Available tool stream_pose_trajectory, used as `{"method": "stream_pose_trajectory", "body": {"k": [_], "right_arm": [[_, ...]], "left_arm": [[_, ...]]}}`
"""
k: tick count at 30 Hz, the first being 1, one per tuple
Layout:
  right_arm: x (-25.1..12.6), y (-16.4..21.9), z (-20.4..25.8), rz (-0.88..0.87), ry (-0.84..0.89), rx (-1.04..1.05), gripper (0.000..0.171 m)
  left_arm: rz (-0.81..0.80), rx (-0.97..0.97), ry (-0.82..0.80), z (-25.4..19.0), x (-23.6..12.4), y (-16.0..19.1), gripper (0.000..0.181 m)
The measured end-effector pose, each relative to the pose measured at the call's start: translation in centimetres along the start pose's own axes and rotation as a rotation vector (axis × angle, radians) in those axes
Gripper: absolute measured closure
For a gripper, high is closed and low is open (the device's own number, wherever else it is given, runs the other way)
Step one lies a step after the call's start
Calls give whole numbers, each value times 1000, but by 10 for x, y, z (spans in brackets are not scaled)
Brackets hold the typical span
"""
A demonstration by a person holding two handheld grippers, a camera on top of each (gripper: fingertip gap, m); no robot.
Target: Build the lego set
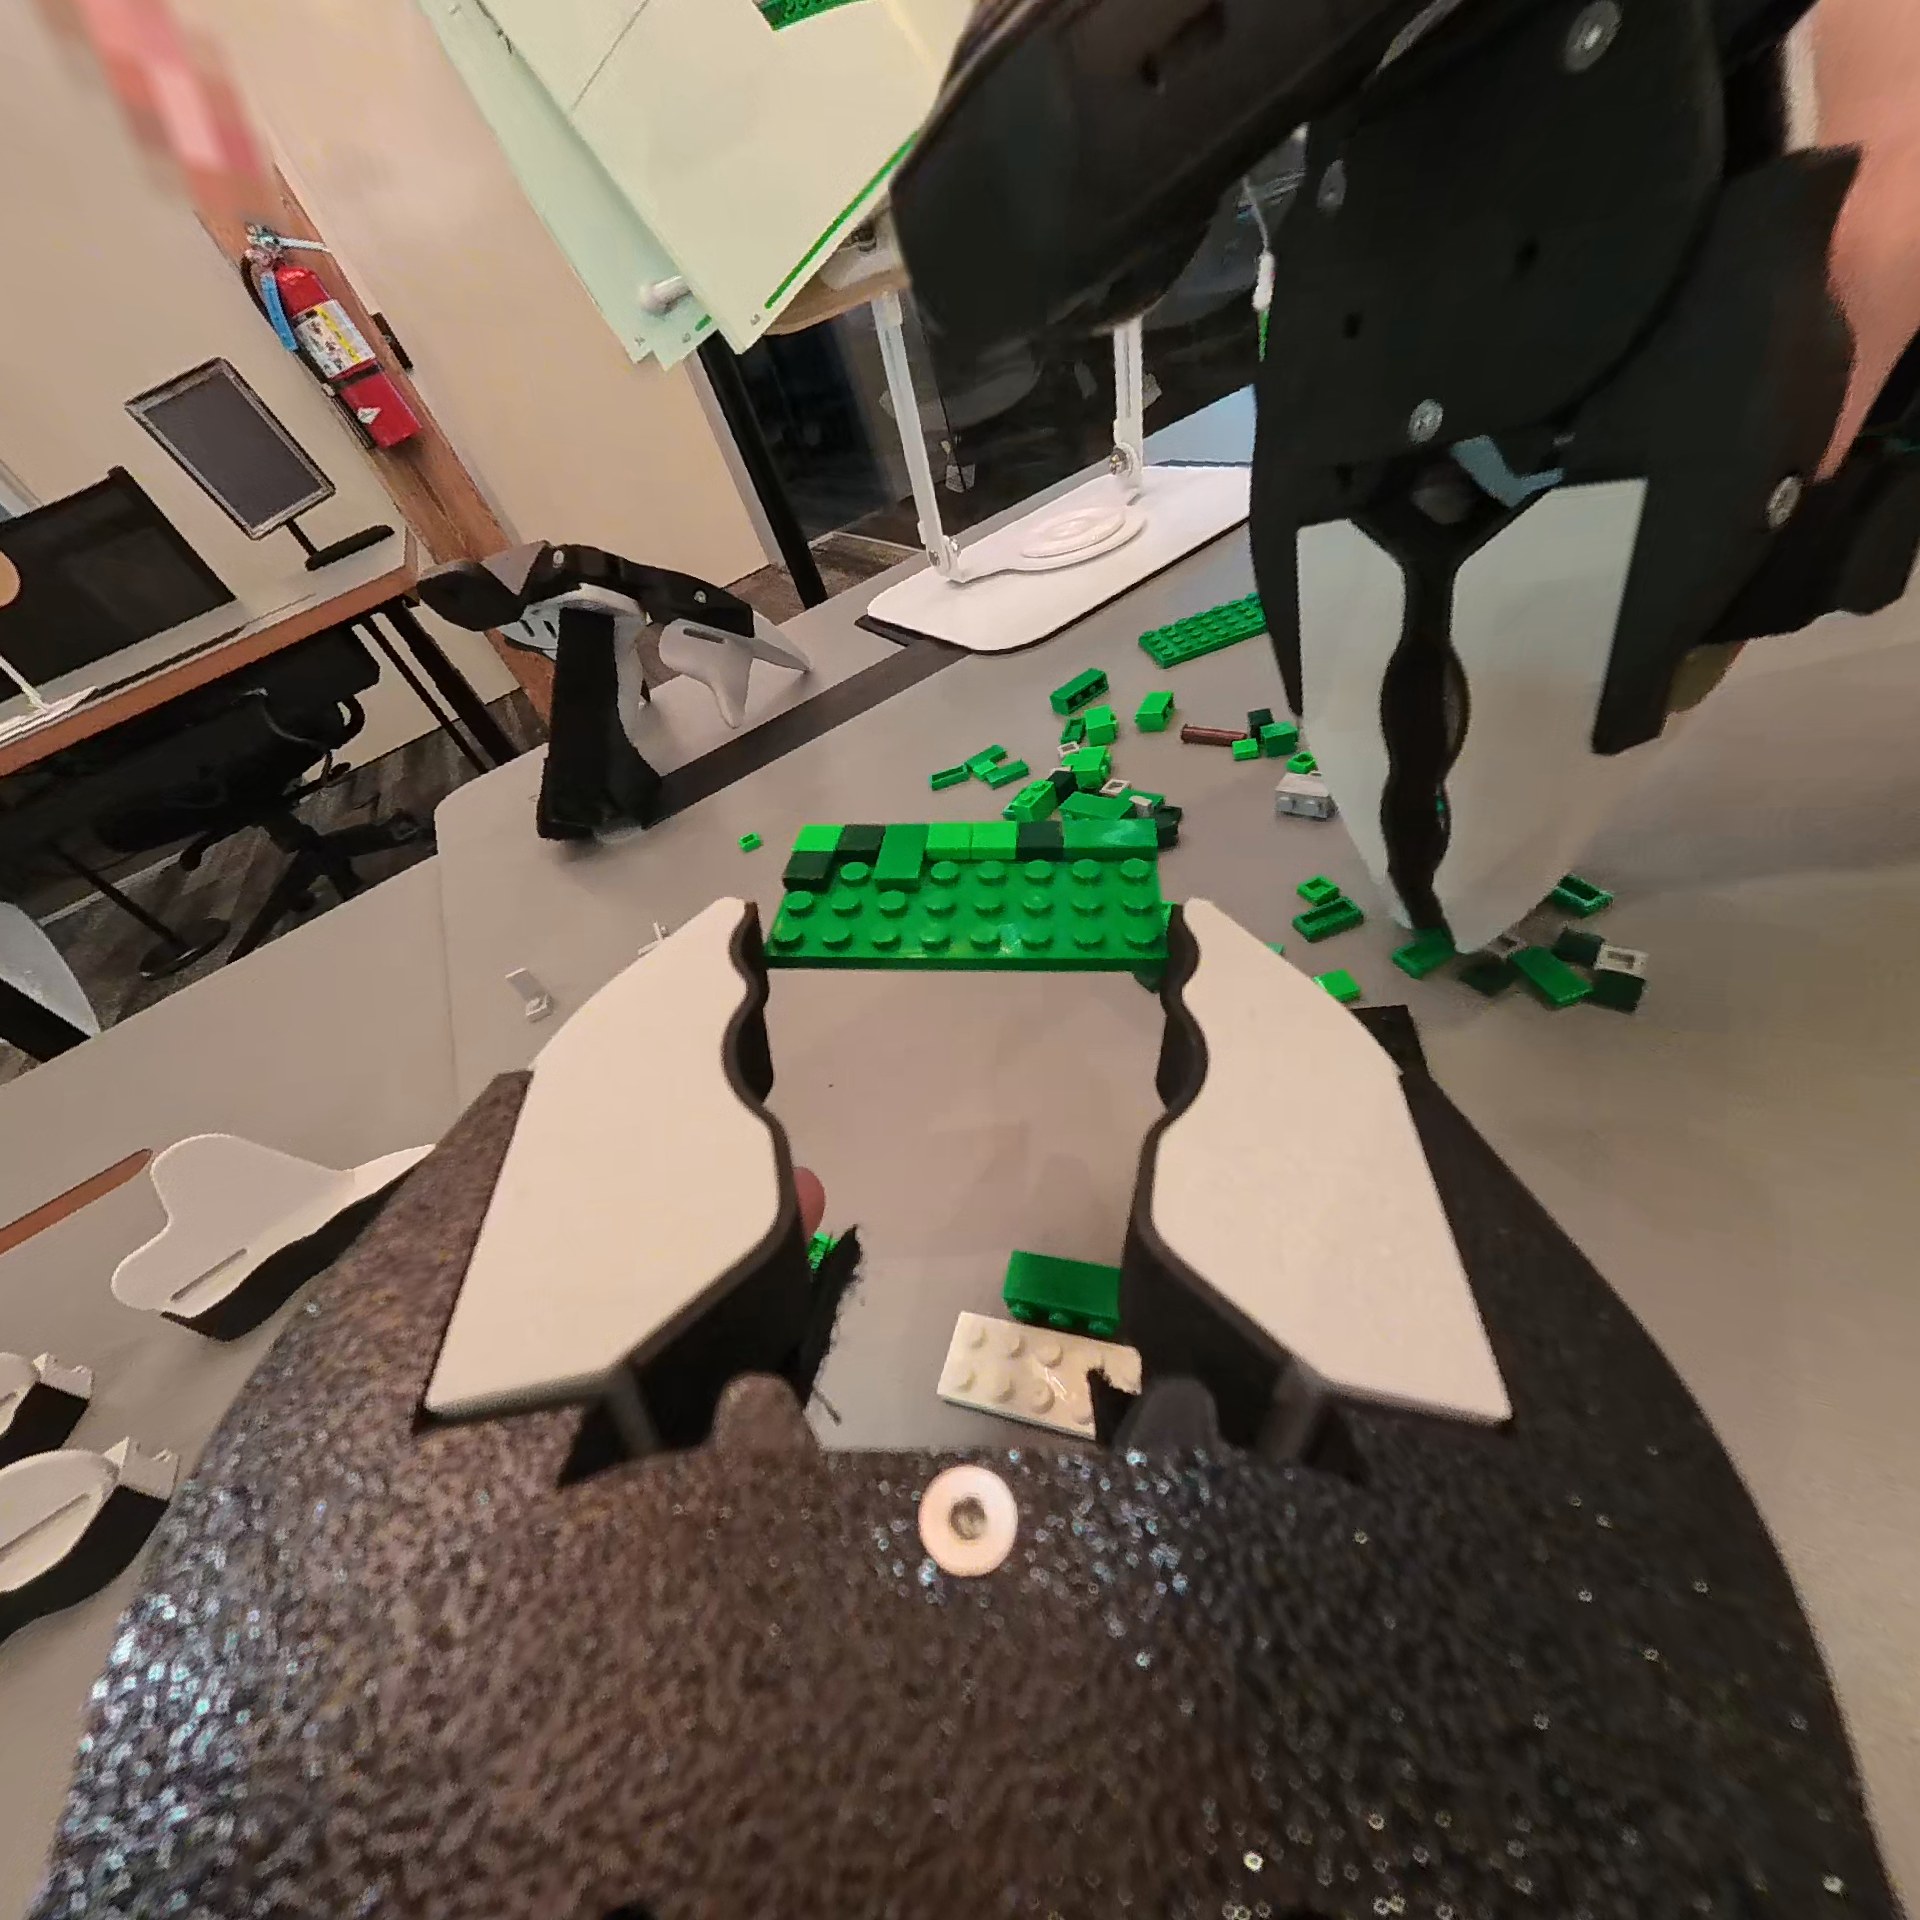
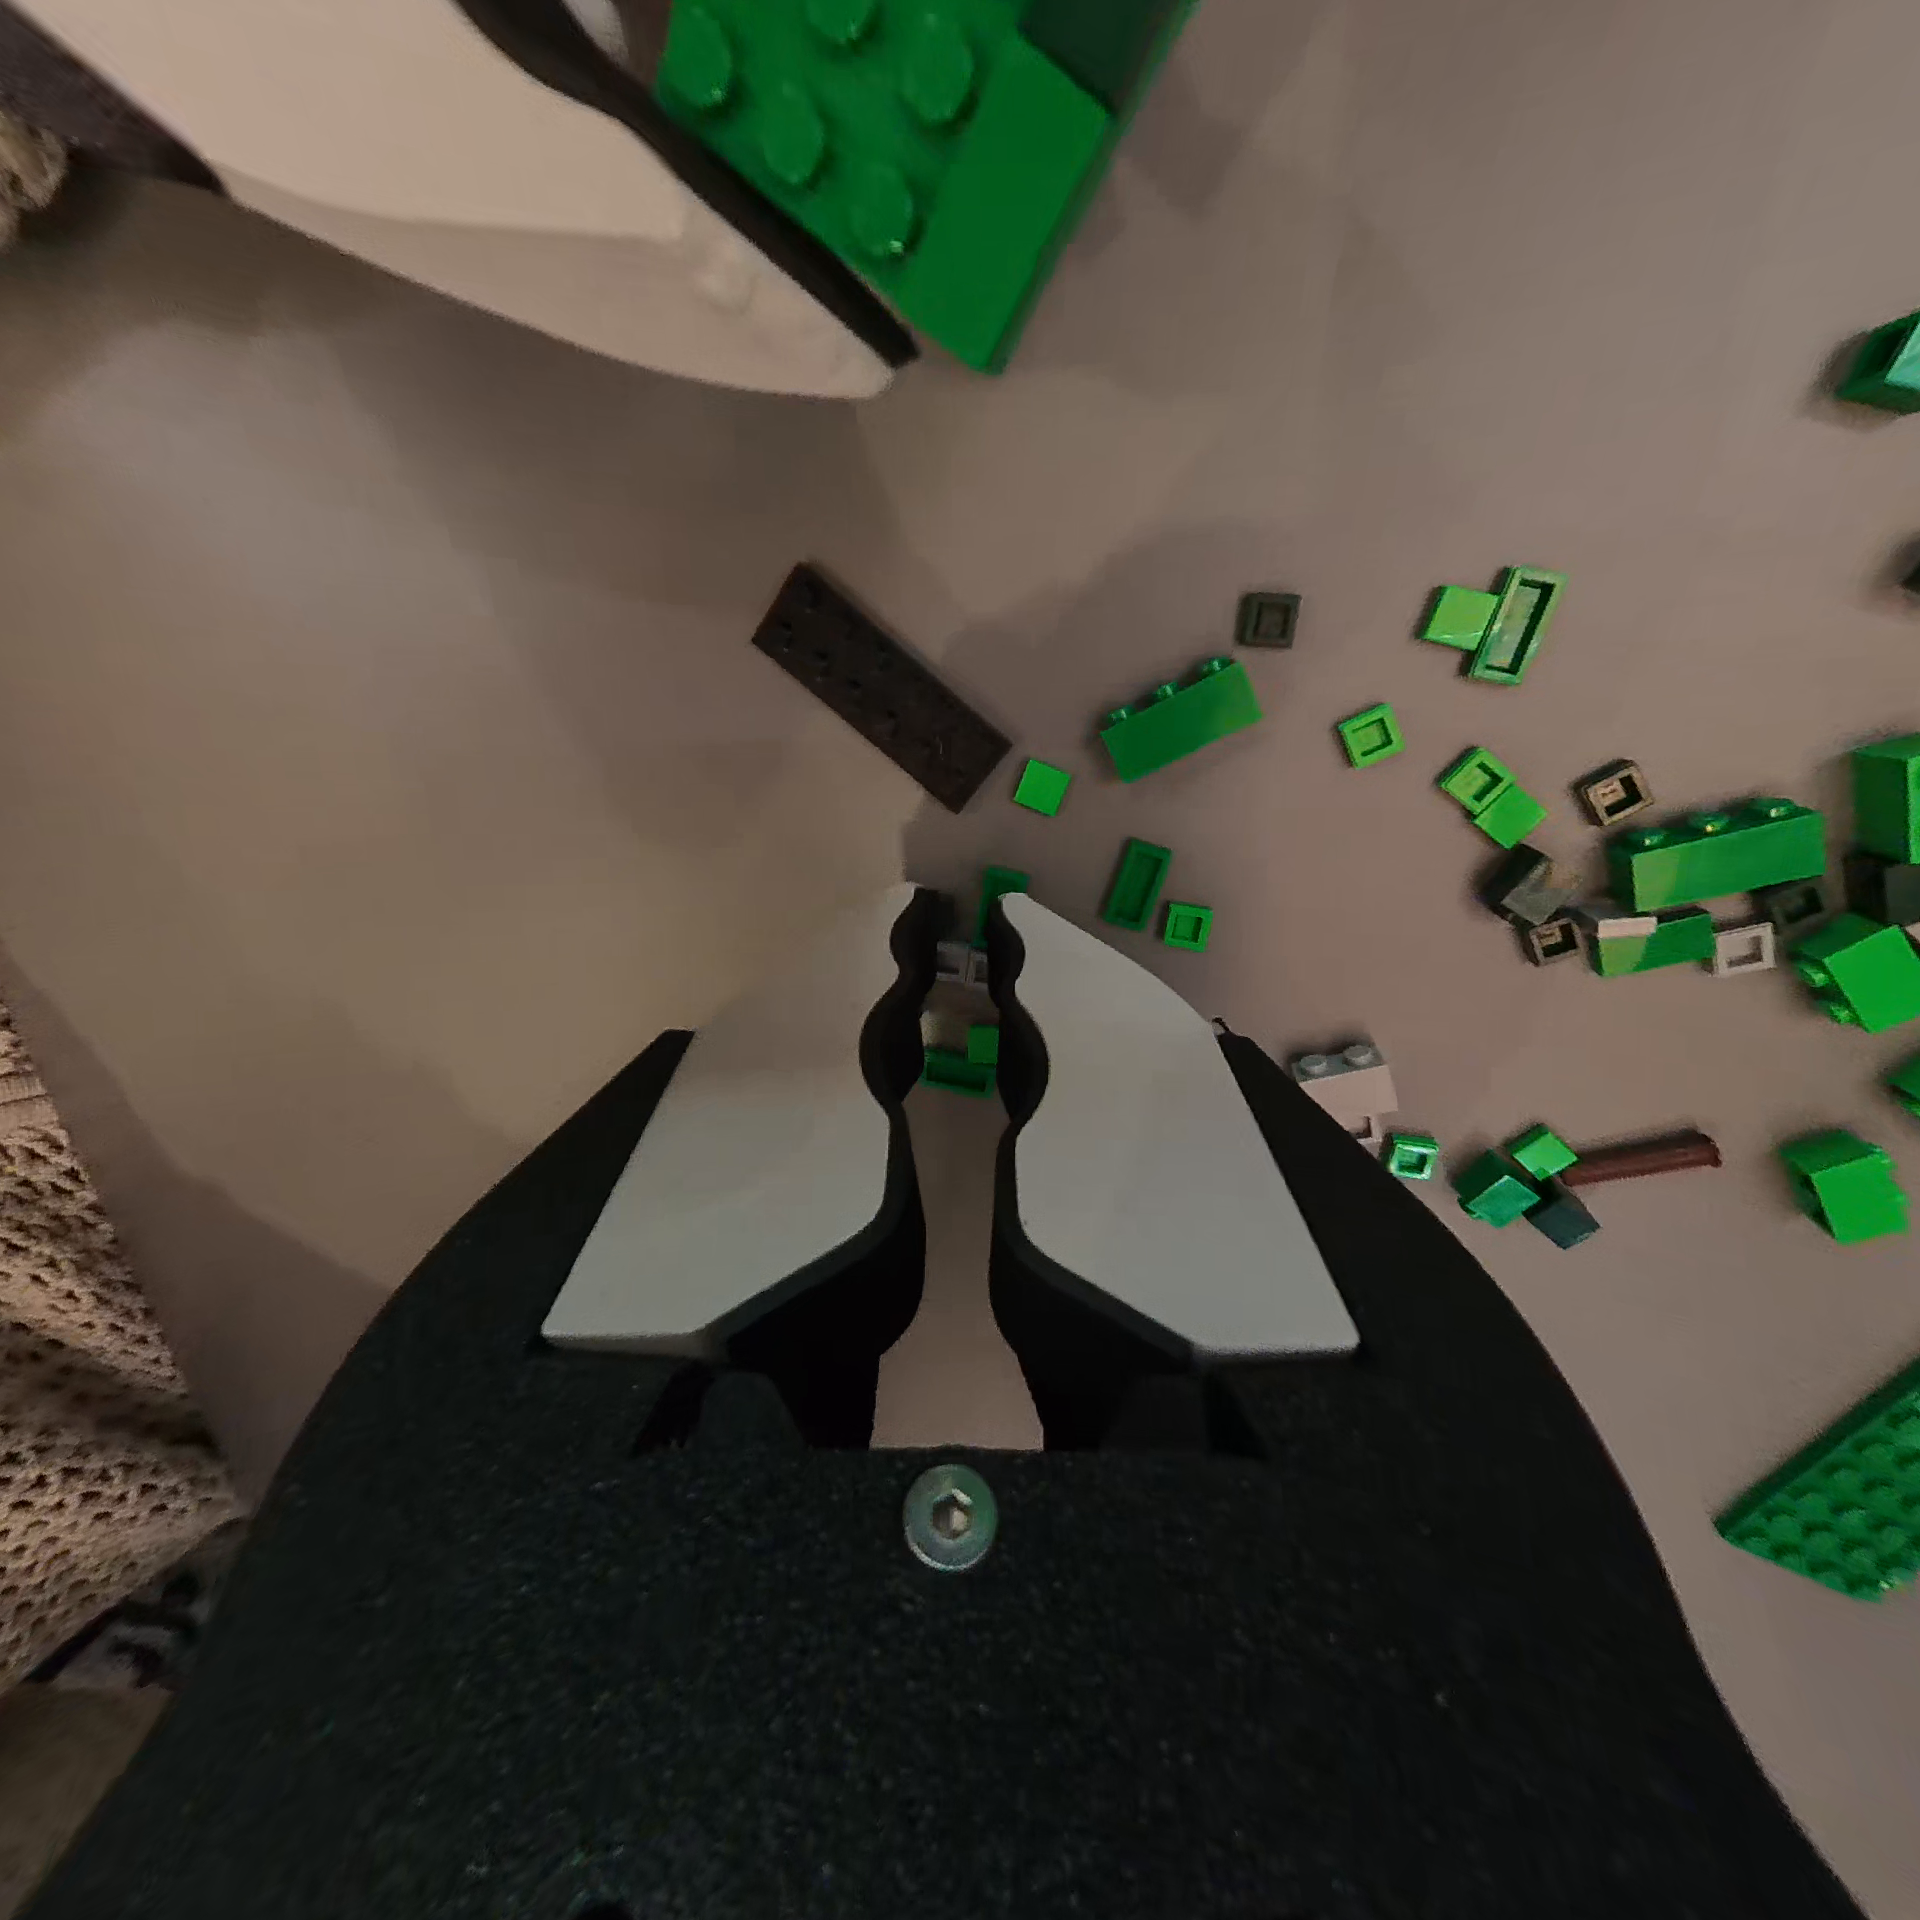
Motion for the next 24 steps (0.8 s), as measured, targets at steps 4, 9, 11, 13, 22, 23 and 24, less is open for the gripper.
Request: {"method": "stream_pose_trajectory", "body": {"k": [4,9,11,13,22,23,24], "right_arm": [[-8,7,14,-1,-48,-282,163],[-2,17,33,31,60,-793,170],[0,18,30,86,112,-879,171],[0,16,28,98,128,-938,171],[2,11,21,166,101,-1072,165],[2,10,22,162,87,-1066,165],[2,9,22,159,73,-1058,165]], "left_arm": [[4,3,5,-1,0,0,109],[13,17,21,-4,1,1,109],[10,11,58,-7,1,0,109],[2,6,79,-9,0,-1,109],[12,11,97,-11,0,0,108],[13,11,98,-11,0,0,108],[13,10,98,-11,0,0,108]]}}
Point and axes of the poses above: each gripper's, where its closed fingertips meet, x out along the fingers, y out of its underside, z = x × y across the jaws, the point moved 6 cm from there along -x, back along the fingers, and after that the axes turned 6 degrees about -x, right-handed, at the moved point
